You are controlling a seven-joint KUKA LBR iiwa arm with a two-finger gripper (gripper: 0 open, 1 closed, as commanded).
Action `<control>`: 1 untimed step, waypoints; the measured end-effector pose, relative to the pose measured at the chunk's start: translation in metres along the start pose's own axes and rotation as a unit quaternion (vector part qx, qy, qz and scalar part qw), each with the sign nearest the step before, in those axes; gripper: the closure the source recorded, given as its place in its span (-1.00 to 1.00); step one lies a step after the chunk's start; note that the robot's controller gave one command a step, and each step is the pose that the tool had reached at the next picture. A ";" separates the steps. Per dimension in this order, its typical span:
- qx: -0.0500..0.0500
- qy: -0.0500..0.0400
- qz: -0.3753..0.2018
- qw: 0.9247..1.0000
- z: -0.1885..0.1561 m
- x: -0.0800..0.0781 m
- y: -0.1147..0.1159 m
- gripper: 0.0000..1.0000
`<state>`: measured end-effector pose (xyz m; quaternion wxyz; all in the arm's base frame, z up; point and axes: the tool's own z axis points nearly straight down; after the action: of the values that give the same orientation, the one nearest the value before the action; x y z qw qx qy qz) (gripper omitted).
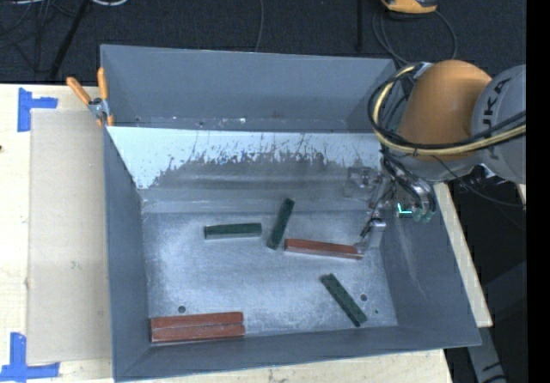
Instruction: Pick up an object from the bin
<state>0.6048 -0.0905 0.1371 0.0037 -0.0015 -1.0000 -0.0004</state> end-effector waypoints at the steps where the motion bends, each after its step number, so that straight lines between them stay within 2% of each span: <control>1: 0.000 0.001 0.005 1.000 0.071 0.027 0.034 -1.00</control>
Offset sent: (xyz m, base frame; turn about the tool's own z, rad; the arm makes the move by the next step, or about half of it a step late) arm -0.0252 0.0319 -0.0671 0.0122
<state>0.5773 -0.0567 0.0662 0.0042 -0.0063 -1.0000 -0.0009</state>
